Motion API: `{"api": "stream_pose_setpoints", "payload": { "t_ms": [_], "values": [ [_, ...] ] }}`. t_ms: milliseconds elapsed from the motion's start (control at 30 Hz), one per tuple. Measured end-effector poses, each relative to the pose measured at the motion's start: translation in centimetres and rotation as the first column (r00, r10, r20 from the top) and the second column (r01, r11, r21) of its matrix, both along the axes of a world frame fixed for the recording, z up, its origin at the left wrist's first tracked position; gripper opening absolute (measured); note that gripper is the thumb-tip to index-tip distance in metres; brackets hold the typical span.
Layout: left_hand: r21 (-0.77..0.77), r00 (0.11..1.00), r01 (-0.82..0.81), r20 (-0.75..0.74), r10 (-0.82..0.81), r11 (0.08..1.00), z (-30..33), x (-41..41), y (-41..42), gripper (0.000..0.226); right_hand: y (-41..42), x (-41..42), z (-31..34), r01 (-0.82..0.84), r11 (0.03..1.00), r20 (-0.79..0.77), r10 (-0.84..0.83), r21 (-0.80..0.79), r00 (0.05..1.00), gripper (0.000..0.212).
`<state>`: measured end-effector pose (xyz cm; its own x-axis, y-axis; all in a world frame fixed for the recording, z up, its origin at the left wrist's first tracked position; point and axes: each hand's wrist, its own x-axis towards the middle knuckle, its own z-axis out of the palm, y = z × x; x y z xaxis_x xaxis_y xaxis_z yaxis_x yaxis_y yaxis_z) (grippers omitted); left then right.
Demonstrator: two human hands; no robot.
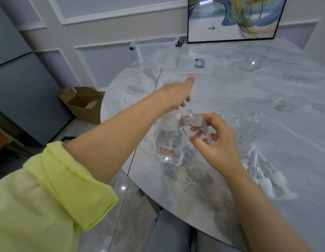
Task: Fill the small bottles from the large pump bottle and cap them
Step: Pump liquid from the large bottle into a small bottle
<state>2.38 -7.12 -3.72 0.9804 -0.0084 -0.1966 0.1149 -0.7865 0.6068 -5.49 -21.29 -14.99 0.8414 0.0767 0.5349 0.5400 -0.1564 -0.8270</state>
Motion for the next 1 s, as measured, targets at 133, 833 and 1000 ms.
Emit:
{"api": "stream_pose_setpoints", "payload": {
  "t_ms": [133, 833, 1000],
  "values": [
    [-0.008, 1.0, 0.008, 0.023, -0.008, 1.0, 0.0, 0.0, -0.1, 0.072, 0.0, -0.1, 0.0, 0.013, 1.0, -0.01, -0.013, 0.014, 1.0, 0.031],
    [-0.028, 0.998, -0.059, 0.004, 0.059, 0.998, 0.2, -0.9, 0.1, 0.071, 0.2, -0.3, 0.1, 0.02, 1.0, -0.011, -0.02, 0.014, 1.0, 0.031],
    [-0.02, 0.992, -0.032, 0.12, 0.034, 0.999, 1.1, -1.0, 0.0, 0.061, 0.1, -0.4, 0.6, 0.019, 0.997, -0.067, -0.014, 0.073, 0.998, 0.03]
  ]
}}
